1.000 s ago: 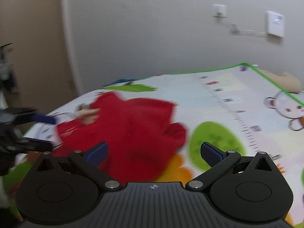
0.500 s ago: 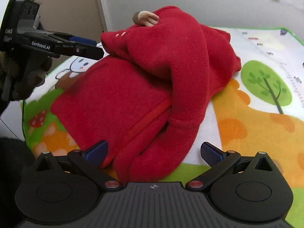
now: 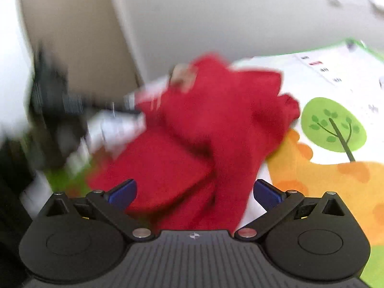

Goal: Fold clothes

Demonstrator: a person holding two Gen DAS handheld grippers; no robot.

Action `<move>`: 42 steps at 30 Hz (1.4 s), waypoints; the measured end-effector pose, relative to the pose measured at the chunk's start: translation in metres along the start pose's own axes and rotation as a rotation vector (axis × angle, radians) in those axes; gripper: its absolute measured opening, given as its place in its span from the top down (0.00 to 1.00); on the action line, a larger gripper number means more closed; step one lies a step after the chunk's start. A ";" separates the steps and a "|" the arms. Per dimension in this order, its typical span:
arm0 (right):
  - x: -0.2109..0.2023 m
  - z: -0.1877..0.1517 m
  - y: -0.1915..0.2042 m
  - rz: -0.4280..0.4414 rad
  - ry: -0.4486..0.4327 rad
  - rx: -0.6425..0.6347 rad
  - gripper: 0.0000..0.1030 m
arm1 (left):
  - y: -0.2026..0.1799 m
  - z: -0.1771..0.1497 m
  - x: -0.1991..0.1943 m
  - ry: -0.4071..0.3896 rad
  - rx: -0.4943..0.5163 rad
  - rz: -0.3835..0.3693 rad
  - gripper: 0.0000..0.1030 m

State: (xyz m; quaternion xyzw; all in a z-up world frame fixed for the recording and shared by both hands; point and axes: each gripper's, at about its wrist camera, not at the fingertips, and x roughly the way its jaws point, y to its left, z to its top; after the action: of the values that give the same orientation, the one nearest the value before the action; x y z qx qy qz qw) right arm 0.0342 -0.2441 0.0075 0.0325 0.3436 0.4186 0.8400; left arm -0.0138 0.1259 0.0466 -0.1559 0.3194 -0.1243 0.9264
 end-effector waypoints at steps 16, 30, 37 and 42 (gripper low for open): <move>0.078 0.047 0.004 0.107 -0.065 0.012 0.00 | 0.024 0.027 0.011 -0.085 -0.164 -0.363 0.03; 0.082 0.037 0.049 0.104 0.020 -0.290 0.00 | 0.057 0.018 -0.025 -0.150 -0.144 -0.012 0.02; 0.050 0.060 0.018 -0.037 -0.111 -0.149 0.00 | 0.059 0.012 0.021 -0.065 -0.100 0.139 0.02; 0.076 0.061 0.005 -0.369 -0.110 -0.159 0.00 | 0.069 0.004 0.027 -0.050 -0.135 0.124 0.00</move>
State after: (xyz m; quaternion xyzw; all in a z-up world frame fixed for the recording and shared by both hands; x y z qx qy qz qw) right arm 0.0993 -0.1711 0.0141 -0.0745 0.2631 0.2808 0.9200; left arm 0.0185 0.1813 0.0090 -0.2010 0.3127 -0.0407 0.9274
